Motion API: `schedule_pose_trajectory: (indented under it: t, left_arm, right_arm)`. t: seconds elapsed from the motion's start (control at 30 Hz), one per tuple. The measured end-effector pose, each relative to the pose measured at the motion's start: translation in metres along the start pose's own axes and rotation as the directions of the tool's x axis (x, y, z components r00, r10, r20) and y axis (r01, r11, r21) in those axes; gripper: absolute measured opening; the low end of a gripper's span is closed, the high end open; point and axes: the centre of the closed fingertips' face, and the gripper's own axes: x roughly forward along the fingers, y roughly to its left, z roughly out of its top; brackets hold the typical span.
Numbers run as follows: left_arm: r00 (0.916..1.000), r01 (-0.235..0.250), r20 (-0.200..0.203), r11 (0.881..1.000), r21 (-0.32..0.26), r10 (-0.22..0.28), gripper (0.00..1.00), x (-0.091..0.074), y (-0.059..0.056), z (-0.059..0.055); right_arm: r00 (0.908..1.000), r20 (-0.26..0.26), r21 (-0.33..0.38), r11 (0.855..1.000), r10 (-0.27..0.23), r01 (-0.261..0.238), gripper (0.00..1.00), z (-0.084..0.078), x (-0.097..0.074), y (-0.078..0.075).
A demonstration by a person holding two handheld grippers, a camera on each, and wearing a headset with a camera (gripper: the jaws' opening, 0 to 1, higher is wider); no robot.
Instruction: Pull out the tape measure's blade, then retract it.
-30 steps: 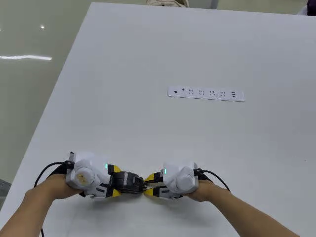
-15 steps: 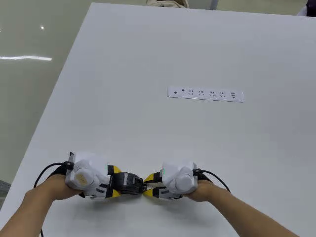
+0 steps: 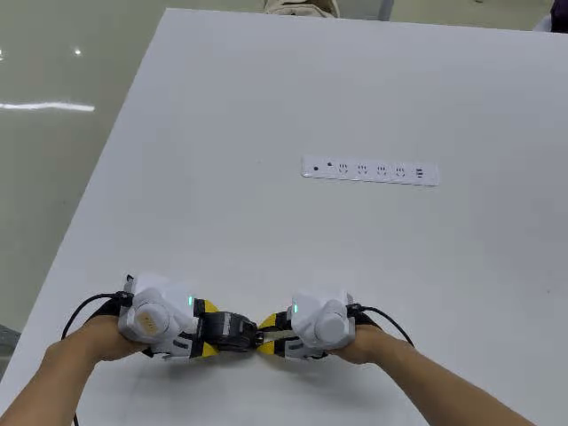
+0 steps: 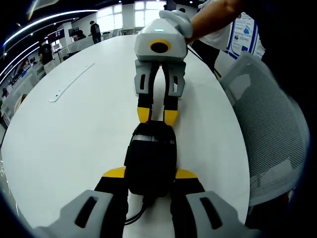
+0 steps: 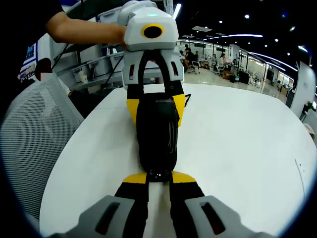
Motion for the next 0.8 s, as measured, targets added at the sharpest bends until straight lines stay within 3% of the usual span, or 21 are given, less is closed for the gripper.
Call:
schedule_pose_trajectory:
  t: [0.23, 0.8]
  left_arm:
    - [1.0, -0.002, 0.003, 1.0, -0.003, 0.002, 0.28, -0.0015, -0.0006, -0.0016]
    - [0.9998, -0.003, 0.017, 1.0, -0.016, 0.003, 0.28, -0.0034, -0.0005, -0.0035]
  right_arm:
    - [1.0, -0.006, 0.024, 1.0, 0.003, -0.003, 0.15, -0.0001, 0.0018, 0.0013]
    - [0.9999, -0.011, -0.014, 1.0, 0.011, -0.012, 0.14, 0.0014, 0.0013, 0.0008]
